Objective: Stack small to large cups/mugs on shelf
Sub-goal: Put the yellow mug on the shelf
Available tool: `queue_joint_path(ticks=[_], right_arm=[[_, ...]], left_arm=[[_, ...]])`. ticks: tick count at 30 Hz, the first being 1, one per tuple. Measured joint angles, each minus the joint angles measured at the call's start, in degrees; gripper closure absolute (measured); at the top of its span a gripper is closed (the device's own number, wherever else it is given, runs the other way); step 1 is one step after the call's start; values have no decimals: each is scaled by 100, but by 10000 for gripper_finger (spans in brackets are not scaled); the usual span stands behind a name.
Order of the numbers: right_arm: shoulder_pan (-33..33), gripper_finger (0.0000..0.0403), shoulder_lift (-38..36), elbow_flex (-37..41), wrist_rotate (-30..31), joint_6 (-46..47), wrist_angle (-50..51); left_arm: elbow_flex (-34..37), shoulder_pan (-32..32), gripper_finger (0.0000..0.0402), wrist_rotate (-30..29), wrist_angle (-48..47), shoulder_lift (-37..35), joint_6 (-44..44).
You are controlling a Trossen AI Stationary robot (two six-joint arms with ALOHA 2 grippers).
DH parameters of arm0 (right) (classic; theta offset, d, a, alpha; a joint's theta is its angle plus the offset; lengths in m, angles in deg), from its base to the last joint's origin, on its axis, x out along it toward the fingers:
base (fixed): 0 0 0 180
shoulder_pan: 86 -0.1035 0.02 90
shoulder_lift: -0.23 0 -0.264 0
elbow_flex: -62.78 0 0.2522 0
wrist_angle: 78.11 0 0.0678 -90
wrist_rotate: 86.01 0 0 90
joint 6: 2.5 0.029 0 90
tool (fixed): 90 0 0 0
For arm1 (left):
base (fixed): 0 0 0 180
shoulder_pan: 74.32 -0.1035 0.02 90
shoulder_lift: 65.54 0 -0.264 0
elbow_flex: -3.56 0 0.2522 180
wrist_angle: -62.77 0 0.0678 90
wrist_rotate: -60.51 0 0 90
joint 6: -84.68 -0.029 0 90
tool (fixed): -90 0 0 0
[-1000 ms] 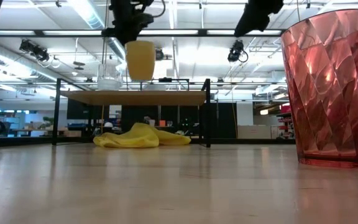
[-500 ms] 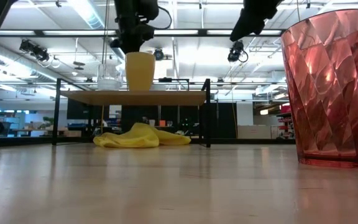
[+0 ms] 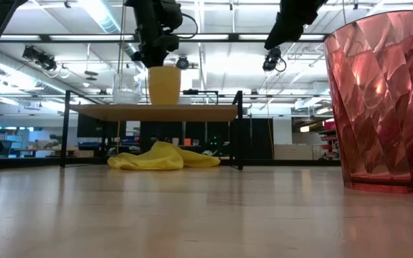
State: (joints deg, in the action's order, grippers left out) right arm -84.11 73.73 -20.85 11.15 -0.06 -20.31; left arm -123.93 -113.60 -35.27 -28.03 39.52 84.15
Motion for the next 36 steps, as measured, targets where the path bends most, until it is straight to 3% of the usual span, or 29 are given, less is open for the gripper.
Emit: queue_joint_path(ticks=[23, 36], right_arm=[[151, 328, 0, 0, -3, -55, -6], [150, 328, 0, 0, -38, -75, -6]], left_arm=[[0, -47, 339, 76, 167, 4, -180], [0, -47, 345, 332, 147, 4, -292]])
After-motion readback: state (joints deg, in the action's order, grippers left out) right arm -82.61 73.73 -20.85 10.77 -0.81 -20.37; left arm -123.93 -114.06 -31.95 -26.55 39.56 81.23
